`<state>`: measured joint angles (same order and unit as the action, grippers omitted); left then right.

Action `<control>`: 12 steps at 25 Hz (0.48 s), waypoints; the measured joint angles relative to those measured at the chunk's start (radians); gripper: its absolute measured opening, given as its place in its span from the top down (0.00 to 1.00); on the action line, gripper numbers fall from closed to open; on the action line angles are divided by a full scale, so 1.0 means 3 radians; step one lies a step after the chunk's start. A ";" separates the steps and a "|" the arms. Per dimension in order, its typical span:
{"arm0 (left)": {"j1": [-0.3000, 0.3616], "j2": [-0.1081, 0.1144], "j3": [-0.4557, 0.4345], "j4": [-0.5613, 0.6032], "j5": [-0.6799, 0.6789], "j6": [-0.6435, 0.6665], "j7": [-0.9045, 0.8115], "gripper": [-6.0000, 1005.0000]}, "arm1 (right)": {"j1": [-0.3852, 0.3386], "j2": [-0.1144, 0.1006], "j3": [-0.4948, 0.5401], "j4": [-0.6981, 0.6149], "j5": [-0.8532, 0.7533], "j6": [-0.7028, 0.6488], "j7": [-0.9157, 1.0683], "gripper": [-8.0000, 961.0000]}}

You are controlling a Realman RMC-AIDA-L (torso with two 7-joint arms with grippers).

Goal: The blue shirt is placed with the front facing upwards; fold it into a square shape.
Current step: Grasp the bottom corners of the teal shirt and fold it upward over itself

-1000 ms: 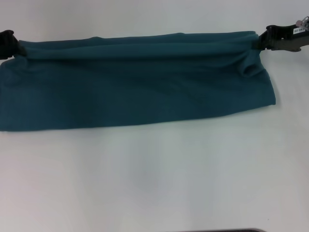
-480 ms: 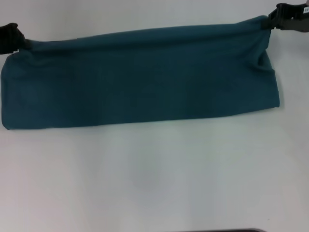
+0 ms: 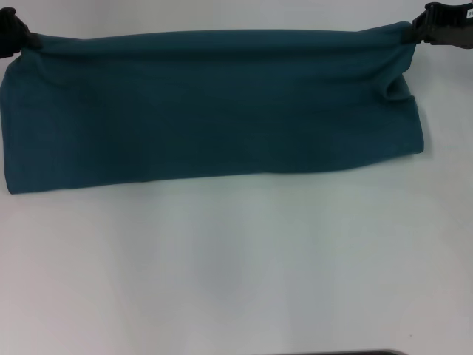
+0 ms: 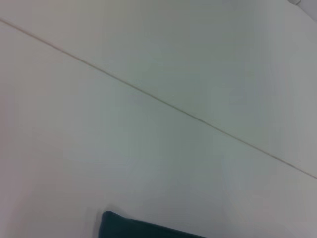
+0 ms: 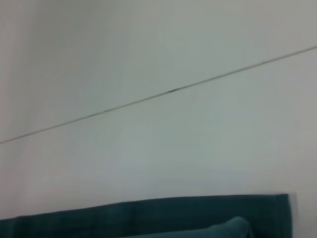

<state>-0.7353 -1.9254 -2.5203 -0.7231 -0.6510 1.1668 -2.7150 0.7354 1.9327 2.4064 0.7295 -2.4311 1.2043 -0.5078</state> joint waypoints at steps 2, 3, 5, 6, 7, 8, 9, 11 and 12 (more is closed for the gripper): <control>-0.0003 -0.0003 0.0002 0.0014 0.0005 -0.0027 -0.0001 0.92 | -0.0003 0.0000 0.0000 0.0000 0.0000 -0.0012 0.0000 0.91; -0.0006 -0.0007 0.0007 0.0022 0.0013 -0.0042 -0.0004 0.92 | -0.0004 0.0000 -0.0001 0.0000 0.0000 -0.0019 0.0000 0.90; -0.0015 -0.0012 0.0018 0.0051 0.0024 -0.0073 -0.0008 0.92 | -0.0004 0.0000 -0.0005 -0.0005 -0.0001 -0.0044 0.0000 0.89; -0.0018 -0.0013 0.0021 0.0069 0.0027 -0.0086 -0.0008 0.92 | -0.0004 0.0000 -0.0007 -0.0009 -0.0001 -0.0062 0.0000 0.88; -0.0022 -0.0013 0.0023 0.0089 0.0027 -0.0096 -0.0008 0.91 | -0.0003 0.0000 -0.0010 -0.0012 -0.0001 -0.0076 0.0000 0.88; -0.0025 -0.0013 0.0024 0.0101 0.0027 -0.0108 -0.0008 0.91 | 0.0000 0.0000 -0.0015 -0.0015 -0.0001 -0.0093 0.0000 0.87; -0.0027 -0.0013 0.0024 0.0109 0.0026 -0.0116 -0.0007 0.91 | 0.0003 0.0001 -0.0017 -0.0016 -0.0001 -0.0108 0.0000 0.87; -0.0028 -0.0013 0.0014 0.0111 0.0019 -0.0131 -0.0010 0.91 | 0.0010 0.0006 -0.0018 -0.0018 -0.0001 -0.0146 -0.0003 0.86; -0.0028 -0.0013 0.0006 0.0112 0.0014 -0.0137 -0.0012 0.91 | 0.0012 0.0007 -0.0016 -0.0019 -0.0001 -0.0171 -0.0006 0.85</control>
<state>-0.7435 -1.9294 -2.5184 -0.6896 -0.6466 1.1257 -2.7188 0.7389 1.9348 2.4016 0.7239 -2.4314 1.1531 -0.5095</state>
